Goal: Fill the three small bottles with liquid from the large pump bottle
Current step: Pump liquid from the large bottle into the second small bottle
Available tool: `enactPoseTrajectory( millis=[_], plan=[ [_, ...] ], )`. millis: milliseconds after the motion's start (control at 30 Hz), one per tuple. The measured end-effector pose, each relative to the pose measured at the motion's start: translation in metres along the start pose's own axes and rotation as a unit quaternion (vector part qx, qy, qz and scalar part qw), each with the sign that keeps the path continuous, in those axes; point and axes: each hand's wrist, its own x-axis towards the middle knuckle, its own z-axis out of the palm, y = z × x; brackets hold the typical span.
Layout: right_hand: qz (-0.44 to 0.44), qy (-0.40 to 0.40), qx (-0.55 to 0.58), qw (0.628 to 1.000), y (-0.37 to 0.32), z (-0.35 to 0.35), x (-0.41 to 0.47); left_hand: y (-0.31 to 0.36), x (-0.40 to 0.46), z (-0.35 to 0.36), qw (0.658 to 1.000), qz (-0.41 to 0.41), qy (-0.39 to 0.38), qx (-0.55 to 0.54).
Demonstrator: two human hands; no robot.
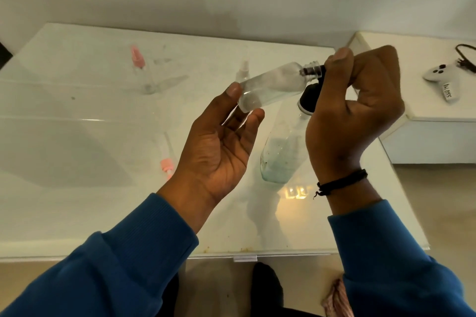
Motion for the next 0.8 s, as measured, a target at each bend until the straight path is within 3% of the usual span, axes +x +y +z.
enactPoseTrajectory(
  millis=[800],
  plan=[
    [0.000,0.001,-0.011,1.000,0.002,-0.003,0.007,0.003,0.005,-0.011,0.998,0.001,-0.061,0.000]
  ],
)
